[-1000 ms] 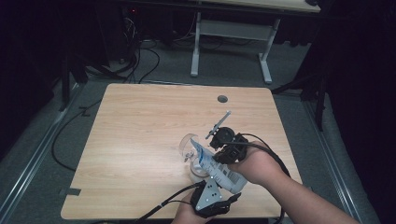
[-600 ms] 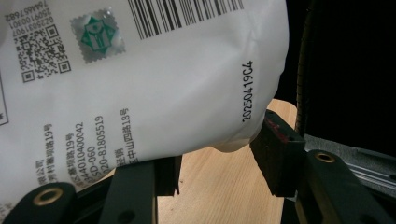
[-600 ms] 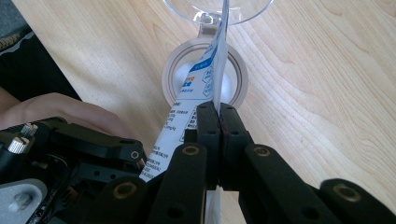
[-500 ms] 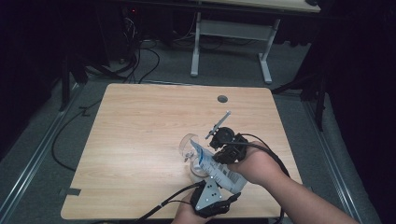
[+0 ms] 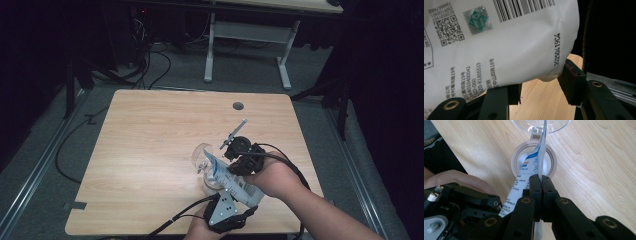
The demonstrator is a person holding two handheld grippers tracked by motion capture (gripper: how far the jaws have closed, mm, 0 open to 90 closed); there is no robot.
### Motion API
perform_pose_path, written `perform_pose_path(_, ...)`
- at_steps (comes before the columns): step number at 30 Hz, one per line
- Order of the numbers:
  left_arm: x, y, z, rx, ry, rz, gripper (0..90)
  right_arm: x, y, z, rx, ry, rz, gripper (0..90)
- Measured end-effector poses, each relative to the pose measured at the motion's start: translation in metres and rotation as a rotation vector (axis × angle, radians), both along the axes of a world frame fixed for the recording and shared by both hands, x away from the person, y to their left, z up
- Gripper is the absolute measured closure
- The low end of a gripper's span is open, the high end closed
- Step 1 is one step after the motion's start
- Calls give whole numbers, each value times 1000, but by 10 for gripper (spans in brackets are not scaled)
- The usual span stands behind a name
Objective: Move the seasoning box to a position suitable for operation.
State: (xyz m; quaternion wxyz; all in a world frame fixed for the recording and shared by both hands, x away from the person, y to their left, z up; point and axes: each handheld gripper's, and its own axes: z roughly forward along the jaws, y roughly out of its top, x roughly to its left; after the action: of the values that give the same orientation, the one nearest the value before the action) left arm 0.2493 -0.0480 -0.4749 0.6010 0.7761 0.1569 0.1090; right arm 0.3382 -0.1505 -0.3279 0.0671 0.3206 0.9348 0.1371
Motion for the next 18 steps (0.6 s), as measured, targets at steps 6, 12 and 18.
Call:
perform_pose_path(6,0,0,1,-7,3,-1,562,0,0,0,4,-2,2,896)
perform_pose_path(12,0,1,1,-9,0,-2,557,0,1,1,5,-1,1,896)
perform_pose_path(18,0,2,2,-18,-2,-1,555,0,1,3,6,-6,4,896)
